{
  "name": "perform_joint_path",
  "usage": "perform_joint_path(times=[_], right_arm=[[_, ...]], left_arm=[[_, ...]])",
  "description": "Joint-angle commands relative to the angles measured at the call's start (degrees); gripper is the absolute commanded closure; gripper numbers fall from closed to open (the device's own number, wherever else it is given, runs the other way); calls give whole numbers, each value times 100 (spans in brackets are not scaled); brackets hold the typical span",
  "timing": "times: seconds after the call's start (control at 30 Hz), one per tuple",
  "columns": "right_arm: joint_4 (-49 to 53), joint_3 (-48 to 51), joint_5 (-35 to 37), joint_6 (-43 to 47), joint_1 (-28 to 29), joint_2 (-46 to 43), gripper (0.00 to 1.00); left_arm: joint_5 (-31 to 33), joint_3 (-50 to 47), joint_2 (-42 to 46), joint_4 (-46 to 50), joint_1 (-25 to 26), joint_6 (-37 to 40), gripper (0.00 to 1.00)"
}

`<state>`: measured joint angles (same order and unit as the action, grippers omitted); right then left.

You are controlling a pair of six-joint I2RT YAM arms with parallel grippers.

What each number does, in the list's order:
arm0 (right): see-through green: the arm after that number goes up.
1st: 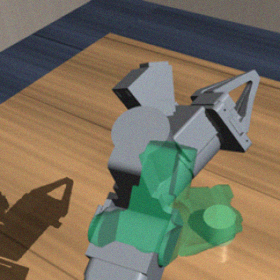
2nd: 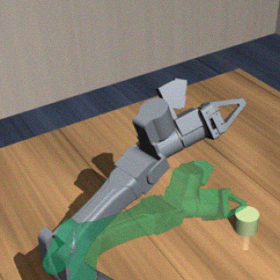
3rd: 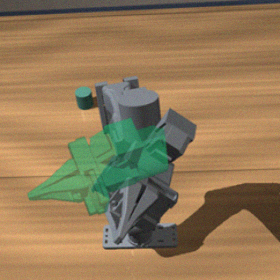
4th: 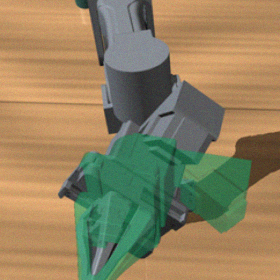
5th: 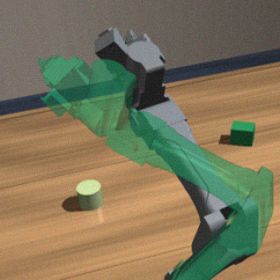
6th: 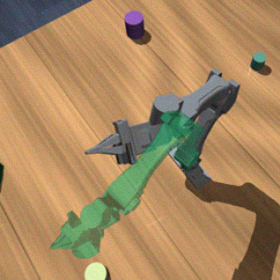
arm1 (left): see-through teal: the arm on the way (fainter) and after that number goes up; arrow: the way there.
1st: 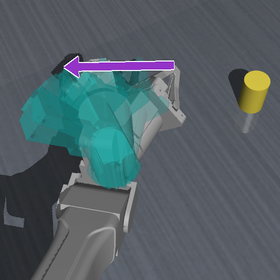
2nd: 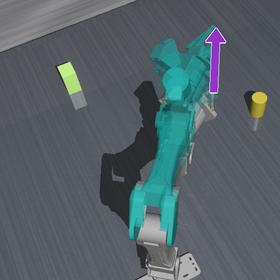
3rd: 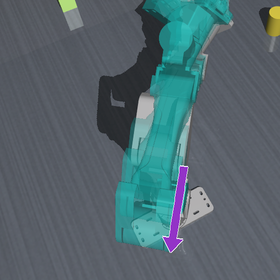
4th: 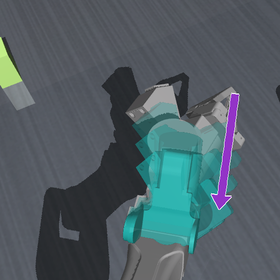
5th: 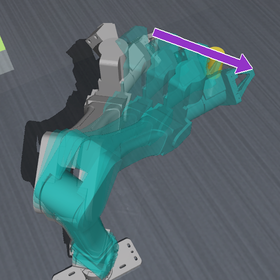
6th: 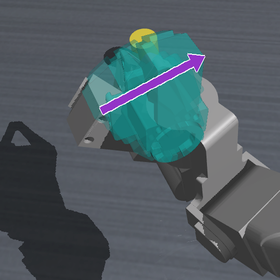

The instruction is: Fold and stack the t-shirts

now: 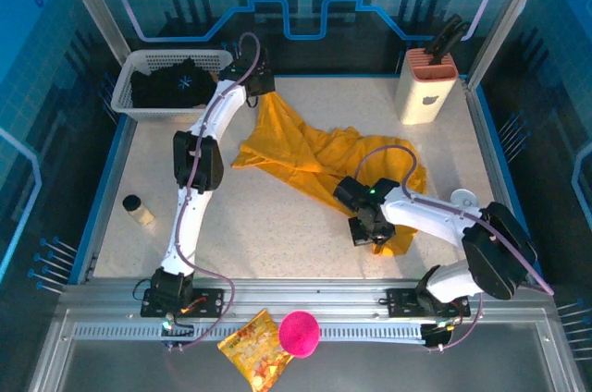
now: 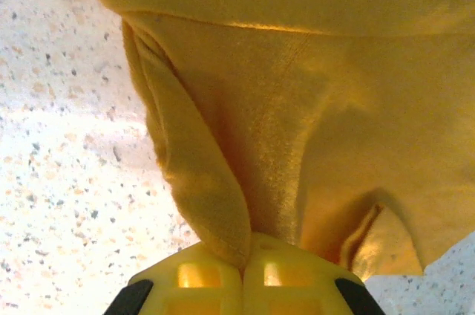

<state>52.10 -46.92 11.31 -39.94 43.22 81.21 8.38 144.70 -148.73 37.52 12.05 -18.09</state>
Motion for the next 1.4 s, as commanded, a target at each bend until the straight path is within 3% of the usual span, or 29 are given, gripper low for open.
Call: perform_joint_path(times=[0.0, 0.13, 0.2, 0.27, 0.47, 0.67, 0.87, 0.97, 1.2, 1.37], right_arm=[[269, 11, -226, -3, -199, 79, 85], [208, -695, -372, 304, -242, 407, 47], [235, -1344, -428, 573, -148, 624, 36], [214, -1965, -421, 811, -81, 876, 35], [-240, -3583, -620, 1559, -55, 2342, 48], [-349, -5113, -822, 2185, -40, 3955, 52], [-103, -6311, -658, 2478, -19, 5160, 50], [35, -6545, -643, 2498, -7, 5674, 58], [-171, -5808, -769, 2417, 243, 5403, 100], [-434, -4816, -1140, 2817, 588, 4451, 100]], left_arm=[[187, 106, -60, -452, -28, -111, 100], [146, 120, -60, -517, -10, -111, 100], [161, 120, -64, -496, -6, -56, 100], [171, 113, -76, -461, -4, -7, 100], [86, 61, -87, -292, -2, 68, 100], [-45, -80, -4, -200, 4, 77, 100], [-110, -129, 19, -186, 16, 69, 100], [-109, -160, 6, -174, 16, 52, 100], [61, -161, -127, -35, 16, 41, 100], [290, -159, -189, 63, -19, -24, 100]])
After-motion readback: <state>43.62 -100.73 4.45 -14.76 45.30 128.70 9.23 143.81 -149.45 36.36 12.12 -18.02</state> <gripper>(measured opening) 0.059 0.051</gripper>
